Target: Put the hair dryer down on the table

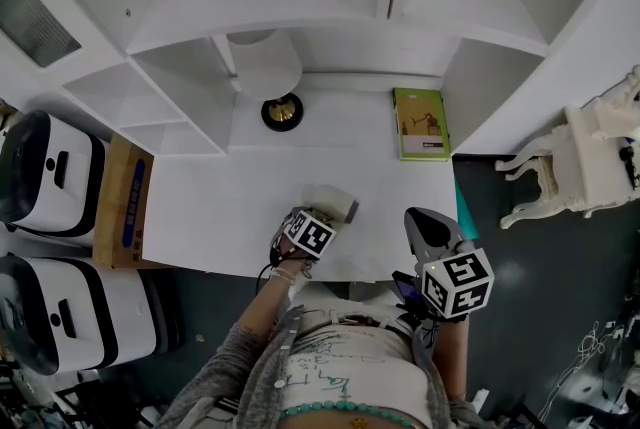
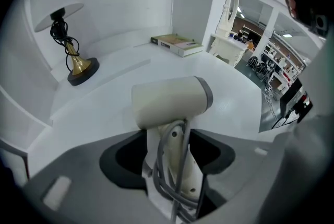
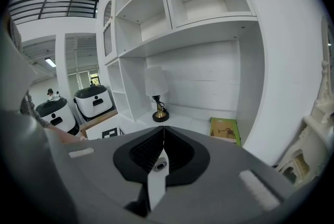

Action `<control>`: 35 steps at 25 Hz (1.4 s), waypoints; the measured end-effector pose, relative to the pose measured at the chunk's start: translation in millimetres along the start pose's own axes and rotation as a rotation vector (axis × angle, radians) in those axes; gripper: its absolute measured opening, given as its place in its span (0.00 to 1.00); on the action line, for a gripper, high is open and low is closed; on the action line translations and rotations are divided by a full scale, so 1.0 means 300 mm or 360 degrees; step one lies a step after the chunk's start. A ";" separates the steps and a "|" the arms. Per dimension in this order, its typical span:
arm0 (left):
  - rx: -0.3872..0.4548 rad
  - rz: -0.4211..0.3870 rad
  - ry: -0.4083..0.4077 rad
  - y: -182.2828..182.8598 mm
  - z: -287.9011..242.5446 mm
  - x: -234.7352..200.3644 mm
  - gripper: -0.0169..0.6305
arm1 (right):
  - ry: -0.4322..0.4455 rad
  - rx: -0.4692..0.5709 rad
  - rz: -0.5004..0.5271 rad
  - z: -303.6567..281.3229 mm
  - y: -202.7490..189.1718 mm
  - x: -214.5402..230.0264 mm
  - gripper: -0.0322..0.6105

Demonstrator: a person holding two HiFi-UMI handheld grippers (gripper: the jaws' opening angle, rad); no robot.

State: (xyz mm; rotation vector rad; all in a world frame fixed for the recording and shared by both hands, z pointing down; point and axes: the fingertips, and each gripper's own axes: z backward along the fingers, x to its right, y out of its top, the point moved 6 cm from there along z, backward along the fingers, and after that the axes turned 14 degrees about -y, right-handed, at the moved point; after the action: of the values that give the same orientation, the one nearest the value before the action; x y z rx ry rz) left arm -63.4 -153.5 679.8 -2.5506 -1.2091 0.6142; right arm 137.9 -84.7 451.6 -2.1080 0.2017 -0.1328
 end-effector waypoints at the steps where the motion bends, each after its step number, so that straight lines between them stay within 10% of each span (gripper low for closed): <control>1: 0.0008 -0.0001 -0.0001 0.002 0.005 0.002 0.41 | 0.0003 0.0000 0.0001 -0.002 0.001 -0.002 0.10; 35: 0.0378 -0.0082 0.0052 0.066 0.262 0.107 0.41 | 0.0154 -0.0019 0.0073 -0.047 0.017 -0.116 0.10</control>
State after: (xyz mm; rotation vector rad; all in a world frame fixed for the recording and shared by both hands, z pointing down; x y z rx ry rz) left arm -69.1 -137.1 594.3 -2.3171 -1.1148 0.6595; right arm 100.9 -92.3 454.1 -2.1088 0.3090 -0.2068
